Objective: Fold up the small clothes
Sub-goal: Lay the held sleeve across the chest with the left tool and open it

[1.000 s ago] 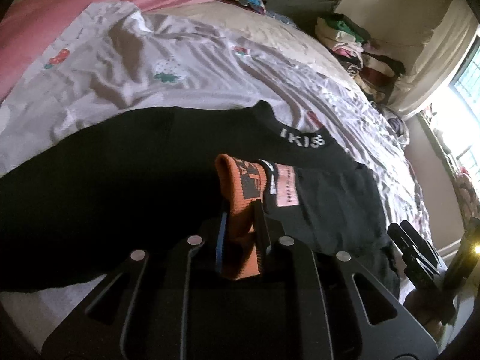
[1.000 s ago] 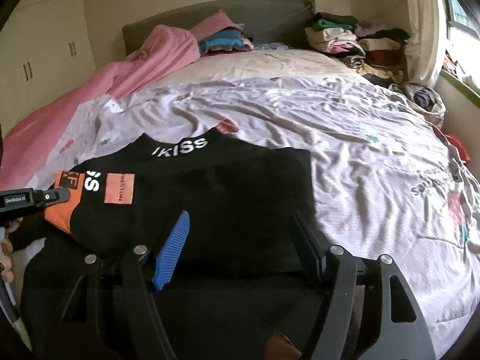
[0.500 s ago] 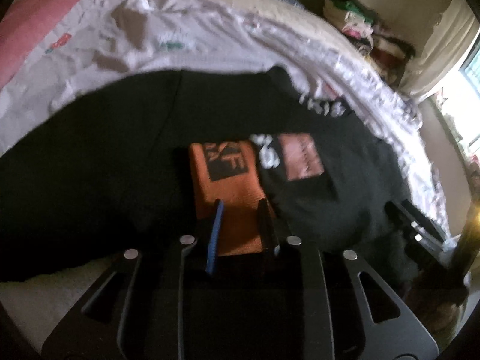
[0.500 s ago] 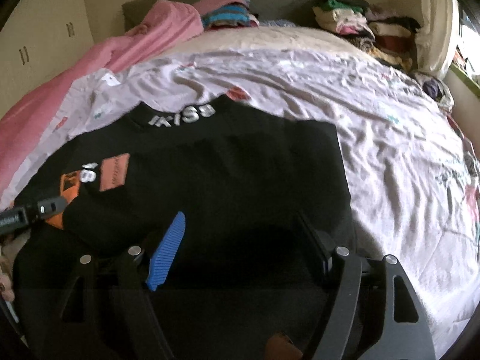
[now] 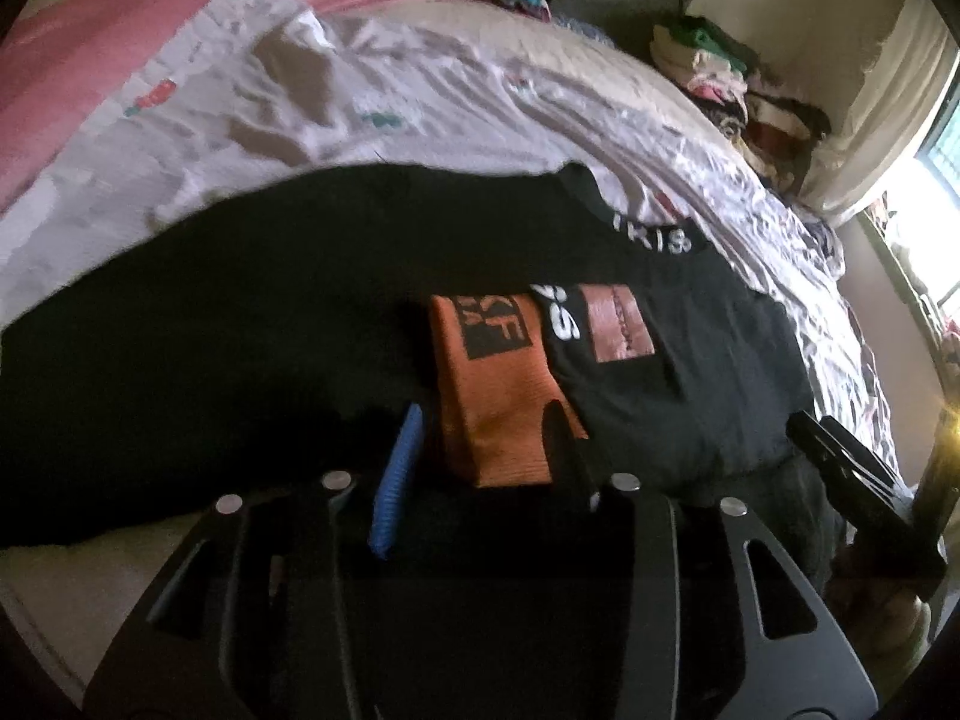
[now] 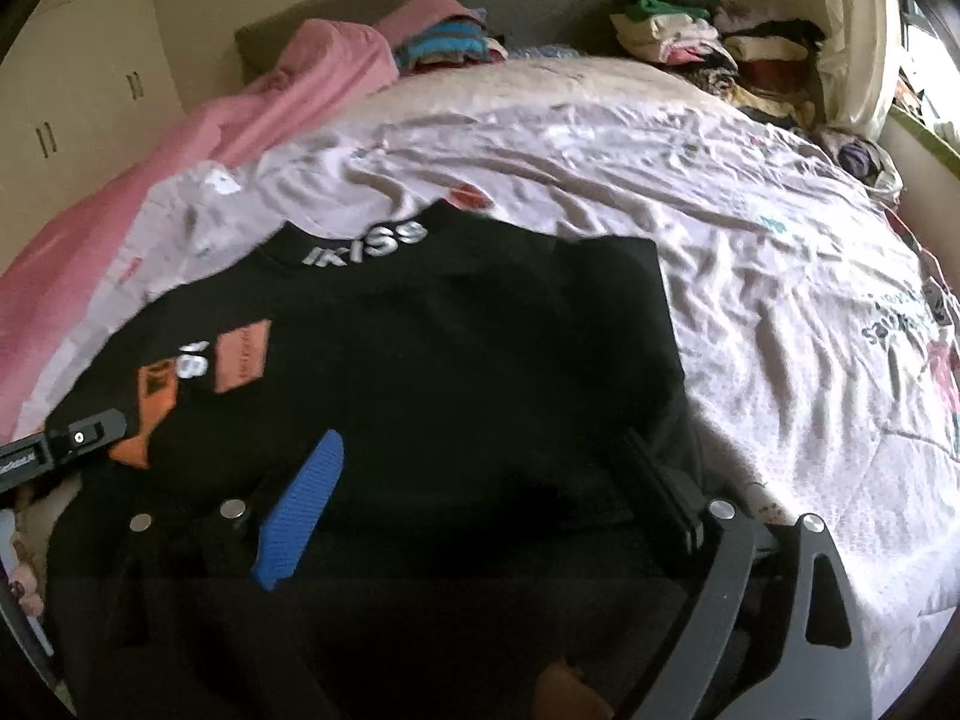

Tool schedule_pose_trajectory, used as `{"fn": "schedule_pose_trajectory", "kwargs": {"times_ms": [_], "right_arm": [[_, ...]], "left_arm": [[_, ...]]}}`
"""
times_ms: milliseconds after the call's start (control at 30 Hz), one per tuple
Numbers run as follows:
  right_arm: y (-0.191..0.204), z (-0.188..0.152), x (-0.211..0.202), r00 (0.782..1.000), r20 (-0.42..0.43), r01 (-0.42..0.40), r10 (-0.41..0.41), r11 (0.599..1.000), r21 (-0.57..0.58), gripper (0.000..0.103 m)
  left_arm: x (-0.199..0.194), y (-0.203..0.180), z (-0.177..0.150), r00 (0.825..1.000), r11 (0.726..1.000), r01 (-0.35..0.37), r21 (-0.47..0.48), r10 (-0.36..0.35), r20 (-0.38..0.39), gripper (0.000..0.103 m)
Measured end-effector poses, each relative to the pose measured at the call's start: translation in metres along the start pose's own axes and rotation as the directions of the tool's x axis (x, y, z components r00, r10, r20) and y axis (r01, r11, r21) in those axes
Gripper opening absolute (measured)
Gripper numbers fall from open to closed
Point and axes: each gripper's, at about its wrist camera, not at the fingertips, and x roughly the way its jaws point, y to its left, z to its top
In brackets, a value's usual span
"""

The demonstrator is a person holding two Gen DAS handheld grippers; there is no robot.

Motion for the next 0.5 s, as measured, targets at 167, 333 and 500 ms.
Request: {"fn": "schedule_pose_trajectory", "kwargs": {"times_ms": [167,333,500], "right_arm": [[0.019,0.001,-0.012,0.999,0.031,-0.028,0.03,0.999,-0.043,0.099],[0.039,0.0,-0.019,0.998,0.044,-0.044,0.047,0.996,-0.083,0.099],[0.059,0.0,-0.028,0.996,0.061,-0.054,0.062,0.991,-0.125,0.099]], "left_arm": [[-0.014,0.011,-0.003,0.999,0.999,0.014,-0.03,-0.014,0.031,0.074],[-0.028,0.018,-0.003,0.996,0.999,-0.033,-0.033,0.036,0.083,0.08],[-0.042,0.027,-0.002,0.988,0.996,-0.082,-0.036,0.086,0.131,0.093]]}}
